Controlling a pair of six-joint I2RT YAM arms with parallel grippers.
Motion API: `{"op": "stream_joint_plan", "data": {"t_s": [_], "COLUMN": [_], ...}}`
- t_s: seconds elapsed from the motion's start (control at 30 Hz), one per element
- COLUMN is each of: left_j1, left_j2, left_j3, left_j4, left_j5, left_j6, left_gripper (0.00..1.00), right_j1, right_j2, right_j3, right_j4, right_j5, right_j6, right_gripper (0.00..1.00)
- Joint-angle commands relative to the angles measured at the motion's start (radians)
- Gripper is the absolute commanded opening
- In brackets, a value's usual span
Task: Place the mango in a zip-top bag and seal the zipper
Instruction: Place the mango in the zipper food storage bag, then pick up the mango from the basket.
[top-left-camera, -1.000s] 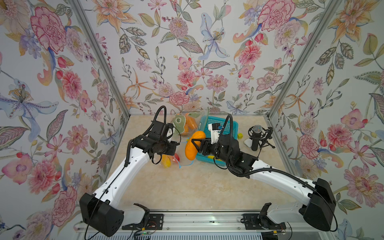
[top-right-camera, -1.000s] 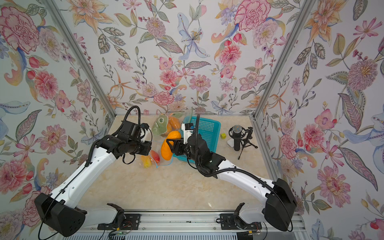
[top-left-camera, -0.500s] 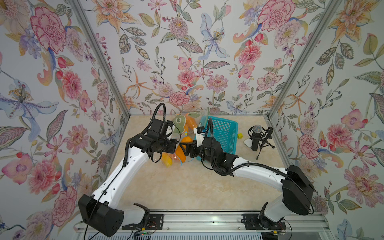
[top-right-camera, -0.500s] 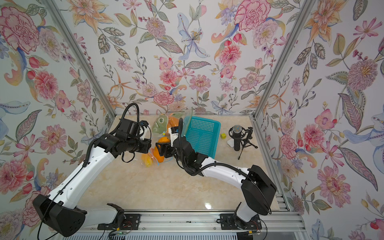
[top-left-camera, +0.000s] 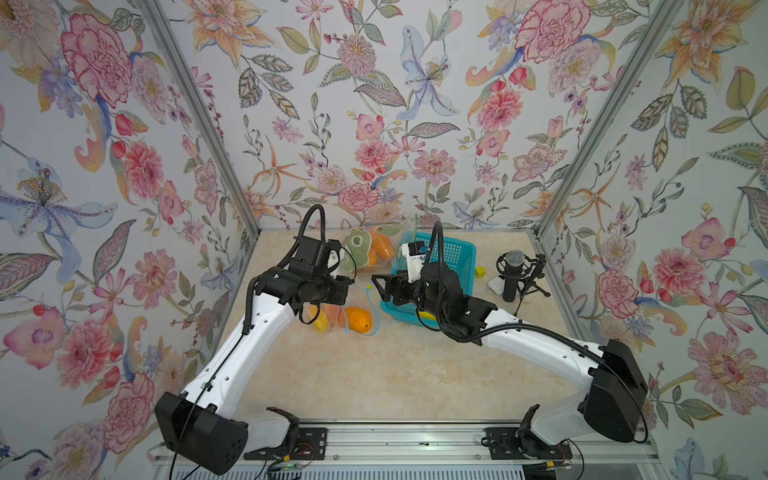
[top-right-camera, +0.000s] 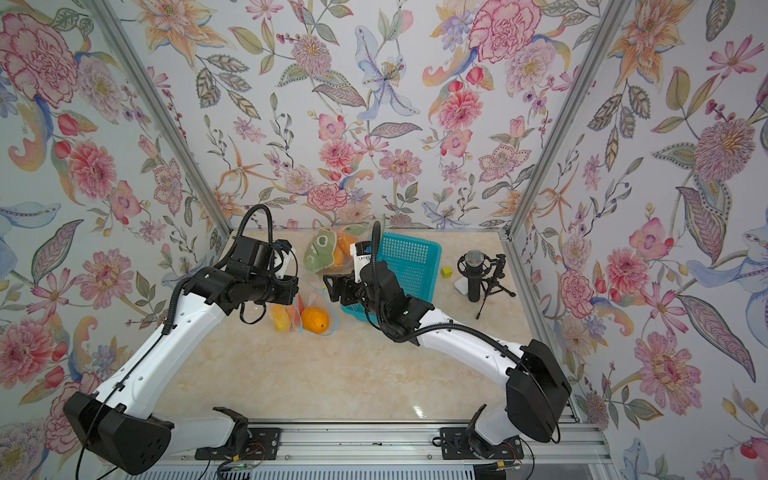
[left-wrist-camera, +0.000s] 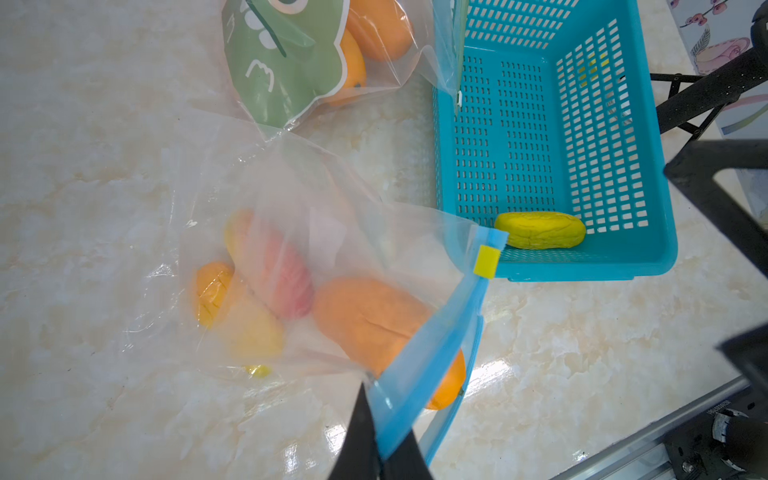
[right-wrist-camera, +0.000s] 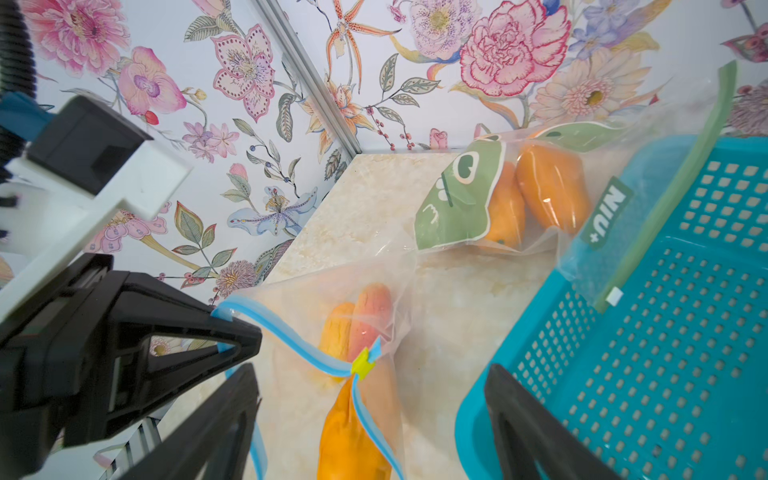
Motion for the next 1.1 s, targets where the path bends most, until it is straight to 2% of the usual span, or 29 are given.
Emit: {"op": "stream_joint_plan", "data": {"t_s": [0.0,0.17,0.23,0.37,0.47,0.63,0.87,1.07], "left_j1": [0.012,0.013,0.012,0.012,0.013,0.013,0.013,0.013], "left_j2": [-0.029,-0.032,-0.034,-0.040,-0.043,-0.051,-0.051,-0.052], "left_j3": [0.008,-0.012,-0.016,-0.027,-0.034,-0.044,-0.056,-0.060], "left_j4": [-0.002,0.008,0.007,0.012,0.014,0.015,0.025,0.028], "left_j5": [0.008,0.016,0.015,0.017,0.021,0.020,0.026,0.033], "left_j6": [-0.009,-0.005,-0.004,-0.005,-0.005,-0.006,-0.006,-0.007], "left_gripper": [0.00,0.00,0.00,0.00,0.00,0.00,0.00,0.00], "right_j1": [-0.092,-0.303,-0.351,-0.380,-0.388,-0.374,-0.337,-0.312], "right_j2": [-0.032,0.058,0.106,0.231,0.295,0.344,0.439,0.522], "right_j3": [0.080,0.240,0.301,0.417,0.423,0.391,0.378,0.398], "right_j4": [-0.271,-0.648,-0.775,-1.004,-1.059,-1.072,-1.089,-1.083], "right_j5": [-0.070,-0.288,-0.284,-0.291,-0.294,-0.299,-0.197,-0.166], "right_j6": [-0.055,-0.241,-0.325,-0.504,-0.580,-0.622,-0.633,-0.622], "right_gripper": [0.86,0.87,0.87,0.87,0.87,0.87,0.86,0.85]}}
